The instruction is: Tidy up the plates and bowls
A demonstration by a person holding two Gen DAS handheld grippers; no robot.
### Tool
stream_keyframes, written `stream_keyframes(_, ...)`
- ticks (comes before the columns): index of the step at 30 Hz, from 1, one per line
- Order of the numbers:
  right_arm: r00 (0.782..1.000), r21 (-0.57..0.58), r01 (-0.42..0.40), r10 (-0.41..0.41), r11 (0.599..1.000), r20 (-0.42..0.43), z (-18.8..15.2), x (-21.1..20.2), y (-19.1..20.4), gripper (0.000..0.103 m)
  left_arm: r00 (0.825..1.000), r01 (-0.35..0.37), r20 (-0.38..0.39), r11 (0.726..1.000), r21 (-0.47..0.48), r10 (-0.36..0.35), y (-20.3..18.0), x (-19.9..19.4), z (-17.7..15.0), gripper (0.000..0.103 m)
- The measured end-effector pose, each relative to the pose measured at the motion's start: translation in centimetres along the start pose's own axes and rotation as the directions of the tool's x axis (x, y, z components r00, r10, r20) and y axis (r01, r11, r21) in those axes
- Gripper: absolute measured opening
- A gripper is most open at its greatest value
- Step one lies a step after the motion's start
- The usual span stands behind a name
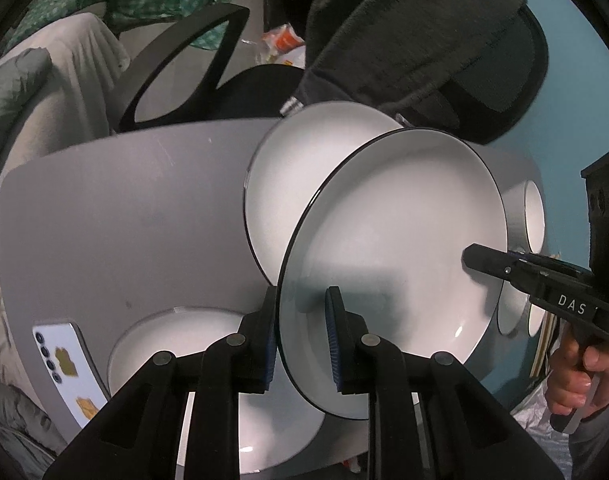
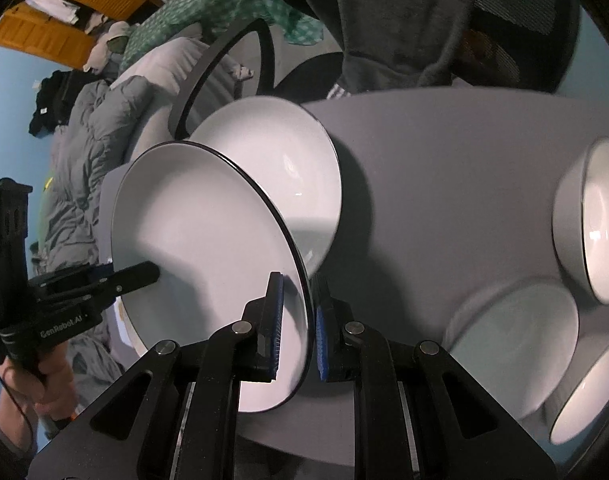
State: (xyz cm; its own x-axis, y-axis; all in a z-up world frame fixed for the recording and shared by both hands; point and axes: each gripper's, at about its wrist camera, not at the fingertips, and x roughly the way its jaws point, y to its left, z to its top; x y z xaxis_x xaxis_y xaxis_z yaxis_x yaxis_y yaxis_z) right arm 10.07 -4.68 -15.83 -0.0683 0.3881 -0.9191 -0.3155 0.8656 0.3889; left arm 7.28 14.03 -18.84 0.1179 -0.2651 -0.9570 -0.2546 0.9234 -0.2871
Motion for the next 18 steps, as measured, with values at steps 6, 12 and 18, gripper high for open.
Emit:
stream_keyframes(6, 1.0, 0.001, -0.006, 0.006, 1.0, -0.014, 2.2, 1.0, 0.3, 0.015, 1.0, -0.014, -0.009, 0.999, -0.029, 0.014, -0.6, 1.7, 2.0, 0.021)
stream_keyframes(12, 0.999, 0.007, -0.005, 0.006, 1.0, -0.043, 4.0, 2.2, -0.1, 0.015, 0.999, -0.036, -0.025, 0.998, -0.055, 0.034, -0.1, 2.6, 3.5, 0.022)
stream_keyframes(18, 0.997, 0.01, 0.004, -0.003, 1.0, -0.073, 5.3, 3.4, -0.5, 0.016, 0.997, -0.064, -0.048, 0.996, -0.058, 0.061, 0.0, 3.7, 4.3, 0.022)
